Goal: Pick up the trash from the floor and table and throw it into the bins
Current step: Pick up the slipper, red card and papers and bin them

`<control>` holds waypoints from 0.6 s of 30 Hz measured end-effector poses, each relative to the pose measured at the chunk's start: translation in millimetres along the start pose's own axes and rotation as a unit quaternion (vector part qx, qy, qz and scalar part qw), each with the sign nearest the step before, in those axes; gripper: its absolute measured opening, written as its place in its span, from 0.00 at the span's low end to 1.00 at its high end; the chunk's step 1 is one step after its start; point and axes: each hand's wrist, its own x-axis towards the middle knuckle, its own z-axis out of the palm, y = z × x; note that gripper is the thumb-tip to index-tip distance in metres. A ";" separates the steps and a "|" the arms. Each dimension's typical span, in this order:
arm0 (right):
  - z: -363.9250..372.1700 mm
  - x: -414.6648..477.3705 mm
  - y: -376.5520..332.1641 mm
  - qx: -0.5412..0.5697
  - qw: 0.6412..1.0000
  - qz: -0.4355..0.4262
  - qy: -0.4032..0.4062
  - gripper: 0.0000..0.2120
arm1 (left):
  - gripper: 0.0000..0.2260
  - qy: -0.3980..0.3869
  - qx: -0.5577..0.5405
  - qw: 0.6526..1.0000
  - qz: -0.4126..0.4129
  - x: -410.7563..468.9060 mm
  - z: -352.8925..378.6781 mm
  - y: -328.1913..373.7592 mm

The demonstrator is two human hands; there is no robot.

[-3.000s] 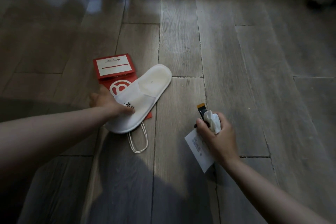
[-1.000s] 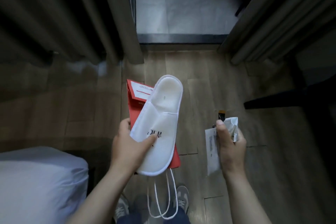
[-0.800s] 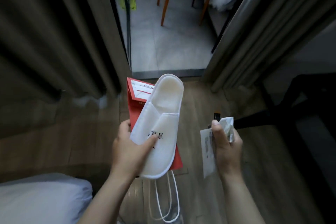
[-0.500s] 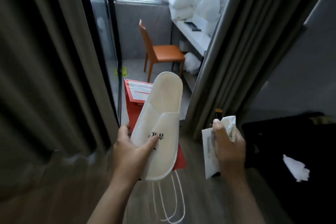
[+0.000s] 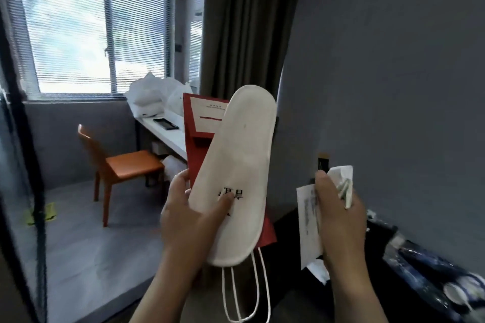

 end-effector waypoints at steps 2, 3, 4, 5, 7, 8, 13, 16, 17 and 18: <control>-10.8 -10.4 -13.4 -0.011 0.999 -0.017 0.043 0.18 | 0.28 -0.041 -0.019 0.999 0.007 0.4 5.7 8.7; -16.2 -17.0 -19.4 -0.017 0.998 -0.021 0.063 0.18 | 0.28 -0.061 -0.029 0.998 0.011 -1.2 7.9 12.6; -21.9 -23.7 -24.5 -0.024 0.996 -0.024 0.084 0.18 | 0.27 -0.082 -0.039 0.996 0.014 -2.8 9.9 16.7; -28.1 -31.2 -28.8 -0.033 0.994 -0.027 0.106 0.19 | 0.26 -0.105 -0.048 0.993 0.016 -6.1 11.9 21.3; -43.2 -48.1 -37.1 -0.056 0.986 -0.032 0.153 0.20 | 0.26 -0.159 -0.059 0.985 0.016 -17.5 17.5 28.1; -53.3 -57.6 -41.4 -0.067 0.981 -0.030 0.178 0.20 | 0.26 -0.184 -0.063 0.981 0.016 -25.9 21.5 30.8; -120.3 -108.1 -68.4 -0.143 0.941 -0.047 0.304 0.19 | 0.25 -0.311 -0.110 0.944 0.003 -82.7 51.3 48.1; -173.8 -146.0 -95.9 -0.173 0.903 -0.067 0.387 0.18 | 0.23 -0.390 -0.130 0.912 -0.002 -135.9 70.7 70.3; -191.2 -158.4 -106.4 -0.180 0.890 -0.071 0.413 0.18 | 0.22 -0.411 -0.137 0.901 0.004 -154.8 76.9 78.8; -208.1 -170.0 -116.4 -0.185 0.878 -0.075 0.435 0.19 | 0.23 -0.430 -0.142 0.891 0.012 -173.7 83.0 87.8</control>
